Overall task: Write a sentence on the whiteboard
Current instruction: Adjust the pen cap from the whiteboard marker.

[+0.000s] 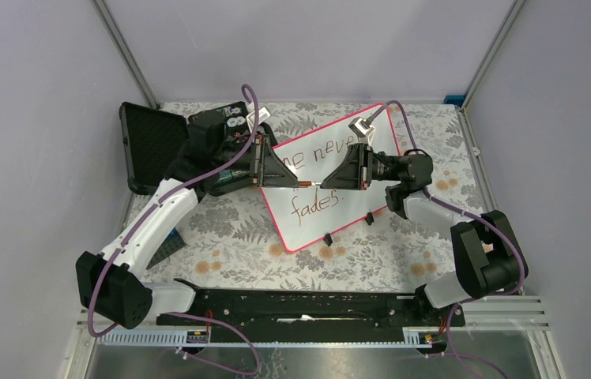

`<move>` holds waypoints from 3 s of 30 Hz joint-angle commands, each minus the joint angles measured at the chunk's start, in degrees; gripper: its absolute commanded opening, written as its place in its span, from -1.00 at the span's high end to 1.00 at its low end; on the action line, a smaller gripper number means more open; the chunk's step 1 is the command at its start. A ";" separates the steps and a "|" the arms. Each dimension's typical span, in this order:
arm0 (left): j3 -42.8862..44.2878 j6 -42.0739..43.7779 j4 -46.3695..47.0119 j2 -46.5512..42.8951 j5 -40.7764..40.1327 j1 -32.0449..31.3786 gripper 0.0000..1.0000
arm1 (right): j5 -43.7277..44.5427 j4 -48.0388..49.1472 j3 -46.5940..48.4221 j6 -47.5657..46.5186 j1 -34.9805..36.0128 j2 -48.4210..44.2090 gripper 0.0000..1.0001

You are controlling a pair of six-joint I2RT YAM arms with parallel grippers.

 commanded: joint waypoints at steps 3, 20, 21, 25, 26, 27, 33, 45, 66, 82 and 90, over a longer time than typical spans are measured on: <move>0.13 0.08 3.27 0.11 1.29 -1.04 -0.01 | 0.11 0.72 0.36 -3.68 0.88 -0.86 1.00; -0.21 0.48 3.28 0.45 0.53 -1.88 0.52 | 1.35 -3.61 0.31 -7.51 1.52 -1.79 1.00; -0.32 0.49 3.29 0.47 0.50 -1.95 0.52 | 1.53 -4.00 0.35 -7.88 1.51 -1.94 1.00; -0.77 0.45 3.24 0.39 0.29 -2.06 0.49 | 1.77 -4.69 0.22 -8.64 1.59 -2.22 1.00; -0.90 0.50 3.26 0.31 0.19 -2.11 0.47 | 1.77 -4.98 0.23 -8.89 1.60 -2.29 1.00; -0.93 0.49 3.32 0.33 0.03 -2.10 0.46 | 1.84 -5.30 0.15 -9.15 1.64 -2.39 1.00; -0.95 0.62 3.32 0.64 -0.12 -2.24 0.31 | 2.03 -6.66 0.13 -10.25 1.71 -2.66 1.00; -1.49 1.63 2.47 0.84 -1.38 -2.53 0.41 | 2.30 -7.22 -0.04 -10.50 1.71 -2.70 1.00; 1.27 3.34 1.32 4.25 -3.78 -4.85 1.00 | 6.71 -33.23 1.93 -29.54 5.59 -6.17 1.00; 3.39 12.77 -6.50 3.59 -6.79 -5.83 0.98 | 5.08 -31.83 1.25 -28.79 7.78 -5.60 1.00; 14.73 36.88 -32.42 2.77 -15.68 -5.32 0.21 | 4.59 -39.94 0.72 -34.21 4.95 -8.08 1.00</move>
